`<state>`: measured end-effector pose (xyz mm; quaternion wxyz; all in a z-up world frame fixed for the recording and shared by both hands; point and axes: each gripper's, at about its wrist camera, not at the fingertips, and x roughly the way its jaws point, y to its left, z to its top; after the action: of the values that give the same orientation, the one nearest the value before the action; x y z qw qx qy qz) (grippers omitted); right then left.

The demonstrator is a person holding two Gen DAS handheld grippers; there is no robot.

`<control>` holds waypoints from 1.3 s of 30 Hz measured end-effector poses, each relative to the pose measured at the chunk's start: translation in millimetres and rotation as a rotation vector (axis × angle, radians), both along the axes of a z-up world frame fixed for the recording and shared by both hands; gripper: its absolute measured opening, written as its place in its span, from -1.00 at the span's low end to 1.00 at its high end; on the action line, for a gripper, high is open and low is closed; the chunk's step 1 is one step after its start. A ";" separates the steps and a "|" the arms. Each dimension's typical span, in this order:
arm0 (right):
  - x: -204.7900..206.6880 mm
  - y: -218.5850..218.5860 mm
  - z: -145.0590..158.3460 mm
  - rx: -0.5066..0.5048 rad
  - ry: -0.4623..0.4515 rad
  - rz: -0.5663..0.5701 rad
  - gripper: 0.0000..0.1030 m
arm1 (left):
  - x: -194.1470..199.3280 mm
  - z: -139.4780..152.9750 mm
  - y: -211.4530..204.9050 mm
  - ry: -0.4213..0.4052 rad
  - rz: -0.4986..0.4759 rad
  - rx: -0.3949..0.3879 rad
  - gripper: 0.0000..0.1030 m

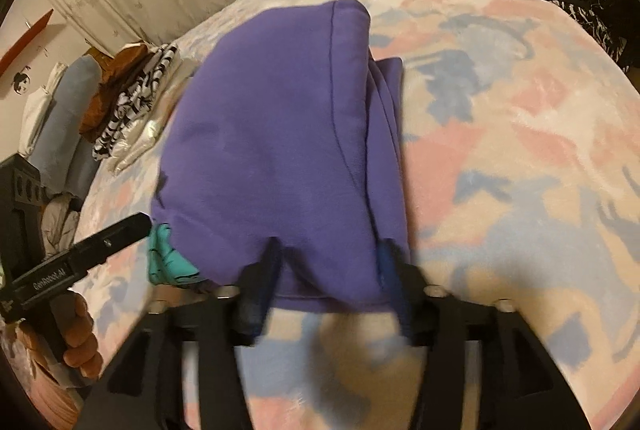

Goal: Fold large clothes
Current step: 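Press and square the folded hoodie bundle with both grippers, then grasp the folded hoodie bundle from both sides with both grippers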

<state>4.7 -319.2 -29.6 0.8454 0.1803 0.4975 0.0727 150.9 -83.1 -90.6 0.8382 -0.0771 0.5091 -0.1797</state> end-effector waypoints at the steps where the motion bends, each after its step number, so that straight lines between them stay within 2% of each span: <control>1: -2.7 1.1 4.9 0.003 -0.007 -0.001 0.36 | -1.8 2.4 -1.0 0.000 -0.004 0.001 0.44; 11: -22.5 18.0 45.9 -0.017 -0.052 0.062 0.63 | -14.8 21.1 0.2 -0.028 -0.013 0.018 0.55; 18: -28.0 21.5 61.0 -0.029 -0.056 0.106 0.68 | -23.2 29.0 3.9 -0.033 -0.042 0.007 0.55; 25: -24.9 18.1 75.9 -0.072 -0.050 0.123 0.68 | -19.2 31.0 4.2 0.014 -0.060 0.055 0.55; 34: -0.6 10.4 75.8 -0.087 -0.022 0.126 0.72 | 4.5 20.6 3.5 0.052 -0.085 0.019 0.55; 39: 20.7 2.5 54.8 -0.052 0.012 0.111 0.72 | 25.7 -3.5 0.7 0.136 -0.109 -0.041 0.55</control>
<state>25.4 -316.7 25.2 0.8415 0.1308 0.5135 0.1056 176.6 -82.3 -94.1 0.7890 -0.0784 0.5643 -0.2301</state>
